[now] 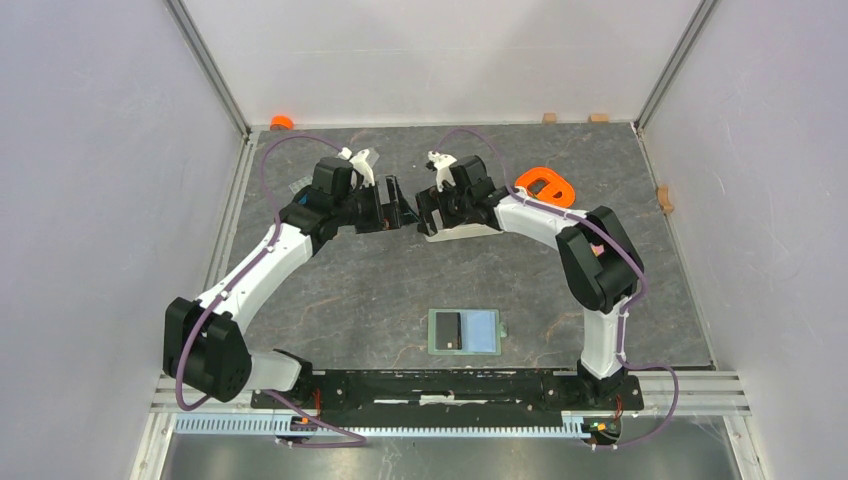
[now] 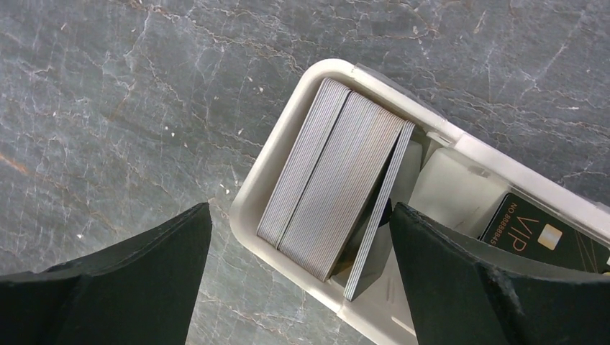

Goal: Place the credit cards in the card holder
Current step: Pick up the credit card from the storage box.

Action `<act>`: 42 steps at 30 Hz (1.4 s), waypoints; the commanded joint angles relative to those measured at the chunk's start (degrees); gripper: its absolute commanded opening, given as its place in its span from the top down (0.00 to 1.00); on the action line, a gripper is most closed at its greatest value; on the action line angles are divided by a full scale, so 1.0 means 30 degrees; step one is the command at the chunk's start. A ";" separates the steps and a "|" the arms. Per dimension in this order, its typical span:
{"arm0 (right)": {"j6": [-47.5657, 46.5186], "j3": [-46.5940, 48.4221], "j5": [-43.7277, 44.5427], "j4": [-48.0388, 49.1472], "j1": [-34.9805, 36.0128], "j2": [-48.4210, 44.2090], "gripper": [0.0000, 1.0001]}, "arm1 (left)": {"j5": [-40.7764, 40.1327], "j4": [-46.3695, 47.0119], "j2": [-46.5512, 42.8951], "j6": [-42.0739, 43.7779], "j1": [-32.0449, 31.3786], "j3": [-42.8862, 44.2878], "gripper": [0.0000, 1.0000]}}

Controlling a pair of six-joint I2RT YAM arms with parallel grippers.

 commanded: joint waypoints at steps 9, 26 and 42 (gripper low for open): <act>0.0817 0.1288 0.1744 0.0144 0.0860 0.0249 0.04 | 0.0322 0.0626 -0.0580 0.0508 0.0089 -0.0051 0.01; 0.0924 0.1030 0.1295 0.0370 0.0990 -0.0877 0.15 | 0.0238 0.0626 -0.0570 0.0512 0.0076 -0.0080 0.01; 0.0491 0.1549 0.3789 -0.0808 0.1008 -0.0511 0.09 | 0.0256 0.0627 -0.0563 0.0491 0.0118 -0.0080 0.01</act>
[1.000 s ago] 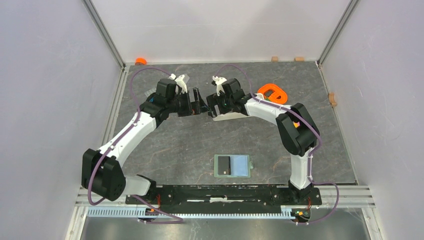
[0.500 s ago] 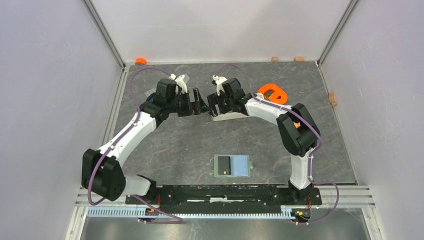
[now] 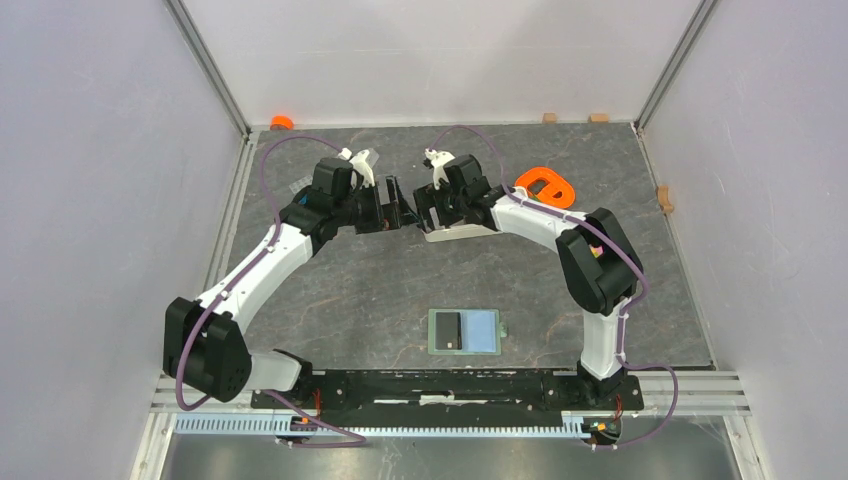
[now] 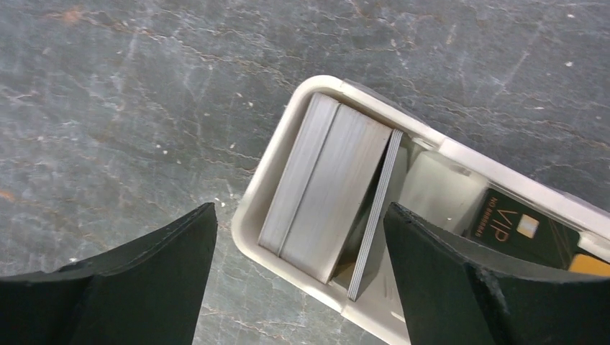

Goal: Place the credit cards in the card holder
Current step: Pick up the credit card from the storage box.

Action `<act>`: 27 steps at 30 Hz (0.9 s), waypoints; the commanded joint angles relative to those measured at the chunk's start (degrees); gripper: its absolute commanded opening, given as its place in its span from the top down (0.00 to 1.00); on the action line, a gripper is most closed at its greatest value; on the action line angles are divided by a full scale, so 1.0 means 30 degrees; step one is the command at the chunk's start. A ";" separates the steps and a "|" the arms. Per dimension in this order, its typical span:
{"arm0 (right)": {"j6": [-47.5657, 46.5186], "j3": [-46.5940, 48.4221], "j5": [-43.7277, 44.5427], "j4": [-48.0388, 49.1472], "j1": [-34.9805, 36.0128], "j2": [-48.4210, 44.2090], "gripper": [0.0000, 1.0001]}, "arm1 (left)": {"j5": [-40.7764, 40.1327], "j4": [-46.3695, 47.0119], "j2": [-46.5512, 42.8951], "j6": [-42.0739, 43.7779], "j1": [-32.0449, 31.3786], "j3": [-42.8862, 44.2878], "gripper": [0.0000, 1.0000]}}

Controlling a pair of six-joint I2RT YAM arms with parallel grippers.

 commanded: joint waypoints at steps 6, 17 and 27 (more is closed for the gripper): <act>-0.0359 0.1351 0.1889 -0.1280 0.0331 0.0618 0.02 | 0.0278 0.0574 -0.0568 0.0496 0.0086 -0.0014 0.01; -0.0059 0.2181 0.0560 -0.1359 0.0649 0.1802 0.02 | 0.0241 0.0581 -0.0506 0.0489 0.0131 -0.0044 0.01; -0.0099 0.1960 0.0044 -0.0962 0.0975 0.0489 0.02 | 0.0161 0.0663 -0.0700 0.0465 0.0140 -0.0086 0.01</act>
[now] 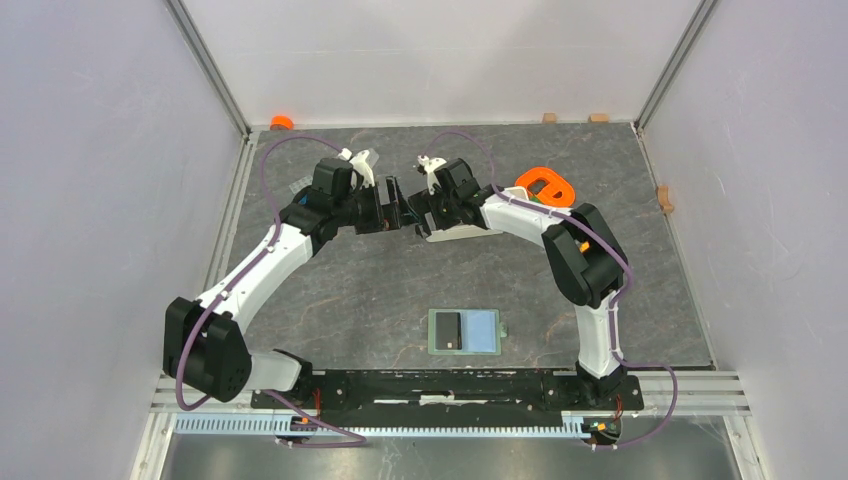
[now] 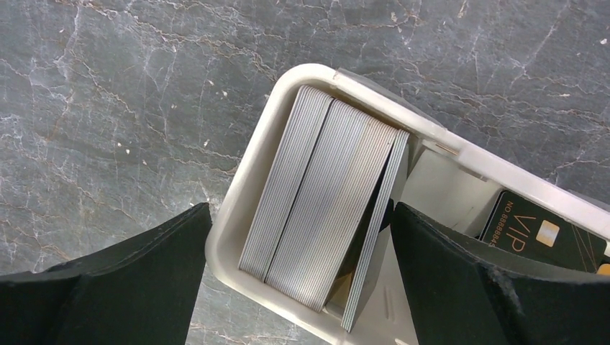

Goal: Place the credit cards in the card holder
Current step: Pick up the credit card from the storage box.

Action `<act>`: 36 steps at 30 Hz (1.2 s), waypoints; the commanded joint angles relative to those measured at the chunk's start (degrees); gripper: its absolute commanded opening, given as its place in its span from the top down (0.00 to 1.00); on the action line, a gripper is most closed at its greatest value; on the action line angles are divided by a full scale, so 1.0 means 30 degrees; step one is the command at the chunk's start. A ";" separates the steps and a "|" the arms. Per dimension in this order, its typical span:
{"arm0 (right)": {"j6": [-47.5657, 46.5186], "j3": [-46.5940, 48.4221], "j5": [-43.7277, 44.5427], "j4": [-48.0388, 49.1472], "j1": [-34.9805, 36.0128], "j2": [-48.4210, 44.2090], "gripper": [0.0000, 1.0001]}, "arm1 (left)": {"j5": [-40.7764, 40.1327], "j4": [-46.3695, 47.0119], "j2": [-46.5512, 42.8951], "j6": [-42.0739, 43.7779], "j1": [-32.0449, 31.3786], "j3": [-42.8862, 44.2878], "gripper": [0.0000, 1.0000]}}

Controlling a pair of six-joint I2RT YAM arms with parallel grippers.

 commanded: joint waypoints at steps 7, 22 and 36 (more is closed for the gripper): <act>0.0404 0.0160 -0.1810 0.1071 0.0612 -0.1929 0.02 | 0.0171 0.0707 -0.0789 0.0448 0.0201 -0.0053 0.01; 0.0393 -0.0078 -0.1199 0.0806 0.0611 -0.1928 0.28 | 0.0204 0.0683 -0.0807 0.0431 0.0254 -0.0064 0.01; 0.0559 -0.0171 -0.0893 0.0640 0.0575 -0.1930 0.56 | 0.0252 0.0671 -0.0746 0.0395 0.0254 -0.0080 0.01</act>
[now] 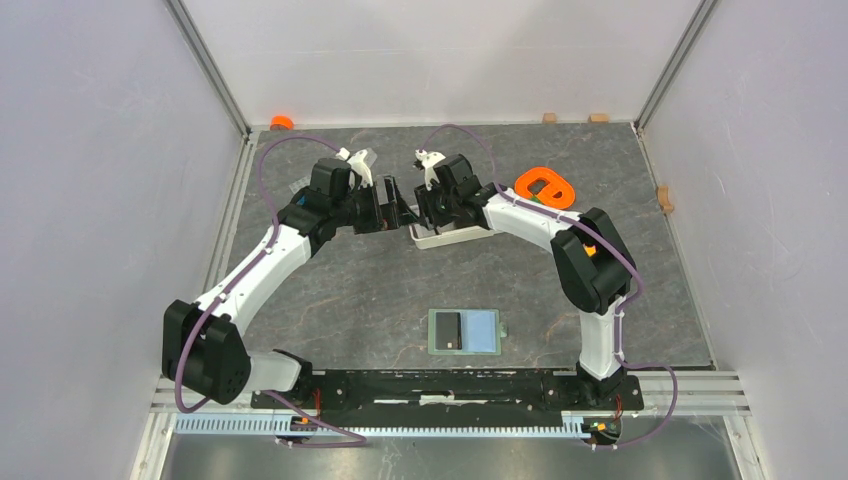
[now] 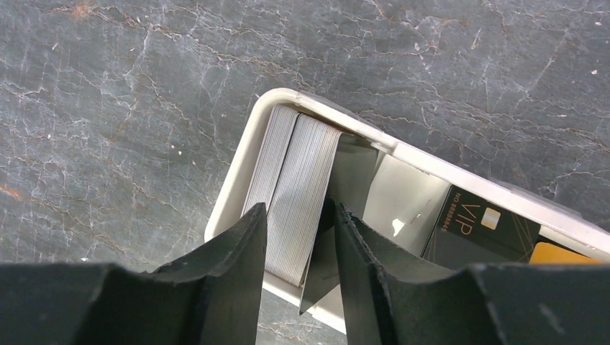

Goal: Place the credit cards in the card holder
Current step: Pick up the credit card from the storage box.

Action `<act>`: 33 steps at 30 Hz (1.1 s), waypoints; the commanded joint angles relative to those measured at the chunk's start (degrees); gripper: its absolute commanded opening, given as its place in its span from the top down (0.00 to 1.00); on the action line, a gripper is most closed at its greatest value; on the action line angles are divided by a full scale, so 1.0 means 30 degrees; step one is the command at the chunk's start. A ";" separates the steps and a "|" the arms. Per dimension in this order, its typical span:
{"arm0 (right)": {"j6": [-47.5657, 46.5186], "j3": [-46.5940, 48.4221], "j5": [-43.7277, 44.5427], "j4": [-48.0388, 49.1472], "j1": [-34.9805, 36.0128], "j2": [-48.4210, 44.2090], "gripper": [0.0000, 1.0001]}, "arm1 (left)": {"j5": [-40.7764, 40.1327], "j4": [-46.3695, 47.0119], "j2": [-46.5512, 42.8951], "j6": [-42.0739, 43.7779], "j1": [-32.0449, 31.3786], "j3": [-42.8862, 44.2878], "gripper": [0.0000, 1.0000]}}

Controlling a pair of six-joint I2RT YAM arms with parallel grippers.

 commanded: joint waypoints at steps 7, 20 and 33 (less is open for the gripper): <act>0.0311 -0.0158 -0.0247 0.0391 0.0245 -0.0895 0.69 | 0.0249 0.0681 -0.0489 0.0399 0.0150 0.0022 0.01; 0.0342 -0.0476 0.0382 0.0329 0.0166 -0.1640 0.88 | 0.0220 0.0700 -0.0486 0.0377 0.0138 -0.0008 0.01; 0.0348 -0.3677 0.3366 0.3122 -0.0001 -0.5721 1.00 | 0.0797 0.2144 -0.1476 0.0640 0.0157 -0.0838 0.02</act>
